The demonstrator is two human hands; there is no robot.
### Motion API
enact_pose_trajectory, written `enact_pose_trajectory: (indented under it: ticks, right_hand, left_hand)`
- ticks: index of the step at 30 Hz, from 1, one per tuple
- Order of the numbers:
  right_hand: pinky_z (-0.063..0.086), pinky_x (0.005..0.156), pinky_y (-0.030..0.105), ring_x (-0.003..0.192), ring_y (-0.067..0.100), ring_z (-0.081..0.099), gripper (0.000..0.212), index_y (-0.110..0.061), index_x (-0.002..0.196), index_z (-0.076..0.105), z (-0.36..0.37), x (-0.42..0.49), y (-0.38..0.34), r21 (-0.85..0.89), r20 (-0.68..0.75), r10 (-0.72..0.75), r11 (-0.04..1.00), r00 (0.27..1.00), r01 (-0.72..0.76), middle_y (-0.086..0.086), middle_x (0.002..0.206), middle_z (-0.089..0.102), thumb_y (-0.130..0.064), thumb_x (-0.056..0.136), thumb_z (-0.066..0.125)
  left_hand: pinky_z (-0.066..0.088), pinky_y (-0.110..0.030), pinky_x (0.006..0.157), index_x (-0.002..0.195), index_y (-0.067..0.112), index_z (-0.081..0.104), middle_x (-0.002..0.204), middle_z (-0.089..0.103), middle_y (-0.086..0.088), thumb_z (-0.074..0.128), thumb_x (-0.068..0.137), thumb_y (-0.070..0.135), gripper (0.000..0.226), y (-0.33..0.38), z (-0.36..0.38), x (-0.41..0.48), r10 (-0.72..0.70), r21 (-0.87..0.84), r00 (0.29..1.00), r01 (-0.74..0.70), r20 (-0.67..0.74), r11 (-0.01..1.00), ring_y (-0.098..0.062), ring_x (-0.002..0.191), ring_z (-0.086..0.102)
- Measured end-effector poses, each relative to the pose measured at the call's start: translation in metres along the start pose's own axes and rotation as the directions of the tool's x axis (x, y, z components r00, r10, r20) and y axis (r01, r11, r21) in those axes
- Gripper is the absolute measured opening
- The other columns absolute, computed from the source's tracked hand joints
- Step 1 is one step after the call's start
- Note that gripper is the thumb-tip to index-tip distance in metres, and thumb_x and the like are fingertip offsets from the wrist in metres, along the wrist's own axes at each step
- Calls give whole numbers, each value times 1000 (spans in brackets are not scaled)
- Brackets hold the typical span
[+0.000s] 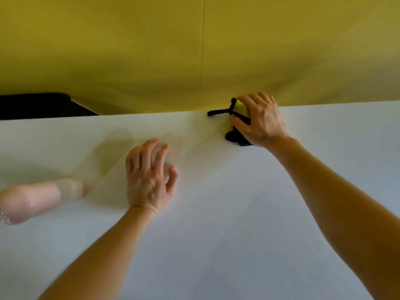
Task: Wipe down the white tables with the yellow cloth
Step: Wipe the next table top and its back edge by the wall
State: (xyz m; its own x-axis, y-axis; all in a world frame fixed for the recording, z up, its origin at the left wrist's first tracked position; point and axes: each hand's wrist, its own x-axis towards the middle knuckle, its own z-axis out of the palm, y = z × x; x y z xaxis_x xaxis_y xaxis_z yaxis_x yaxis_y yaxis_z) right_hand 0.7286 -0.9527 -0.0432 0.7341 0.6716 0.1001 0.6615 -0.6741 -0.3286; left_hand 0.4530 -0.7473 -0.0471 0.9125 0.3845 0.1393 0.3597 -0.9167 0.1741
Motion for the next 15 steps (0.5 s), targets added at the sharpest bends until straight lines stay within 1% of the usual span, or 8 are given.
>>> enact_pose_trajectory:
  ticks: [2, 4, 5, 7, 8, 11, 13, 15]
  right_hand:
    - [42, 98, 47, 106, 43, 61, 45, -14, 122, 71, -26, -20, 50, -62, -61, 158, 985, 986, -162, 13, 113, 70, -46, 92, 59]
    - [41, 101, 48, 103, 43, 59, 46, -12, 110, 70, -22, -22, 40, -101, -142, 306, 942, 941, -321, 15, 106, 68, -52, 92, 58]
    - [41, 100, 49, 101, 40, 58, 48, -12, 103, 70, -11, -16, 15, -93, -153, 341, 929, 927, -357, 15, 101, 66, -58, 95, 58]
    - [42, 94, 48, 95, 37, 59, 58, -16, 93, 72, 16, 6, -57, -37, -163, 254, 964, 953, -264, 13, 93, 67, -68, 103, 48]
    - [42, 92, 48, 93, 37, 60, 59, -18, 90, 73, 30, 16, -96, 2, -148, 201, 979, 968, -202, 12, 90, 68, -66, 107, 43]
    - [43, 89, 48, 84, 38, 59, 45, -16, 79, 73, 59, 36, -174, 171, -131, 134, 979, 982, -111, 10, 81, 68, -45, 107, 51]
    - [45, 84, 47, 80, 37, 59, 30, -14, 81, 73, 57, 34, -164, 226, -172, 49, 974, 984, -9, 9, 80, 68, -33, 101, 60]
    - [46, 82, 44, 83, 36, 61, 23, -15, 92, 76, 42, 24, -111, 176, -175, -24, 983, 984, 56, 5, 88, 71, -30, 99, 61]
  left_hand:
    - [36, -57, 118, 145, 9, 62, 154, 53, -19, 57, 101, 36, 52, 0, 1, 1, 6, 1, 1000, -6, 9, 1000, -47, 133, 53]
    - [35, -57, 118, 145, 8, 62, 153, 53, -20, 56, 101, 35, 52, 0, 3, 1, 10, 3, 1000, -10, -3, 1000, -48, 133, 53]
    - [35, -58, 118, 145, 7, 62, 153, 53, -21, 57, 101, 35, 52, 0, 2, 2, 16, 6, 1000, -16, -6, 1000, -48, 133, 53]
    - [36, -58, 117, 144, 7, 62, 153, 53, -21, 59, 100, 33, 52, 0, 1, 3, 21, 10, 1000, -21, -8, 1000, -48, 132, 54]
    - [36, -58, 117, 144, 7, 62, 153, 53, -21, 60, 99, 32, 52, 0, 1, 3, 16, 16, 1000, -16, -10, 1000, -48, 132, 53]
    - [37, -59, 115, 145, 8, 60, 153, 52, -22, 56, 100, 34, 53, 2, -1, 2, -4, 42, 1000, 4, 11, 999, -47, 133, 52]
    - [38, -59, 114, 144, 8, 60, 152, 52, -22, 56, 100, 35, 52, 2, -2, 3, 9, 57, 1000, -9, 8, 998, -47, 133, 52]
    - [38, -58, 114, 143, 7, 61, 153, 52, -20, 61, 97, 33, 53, 2, -2, 5, 19, 57, 1000, -19, 5, 998, -47, 132, 52]
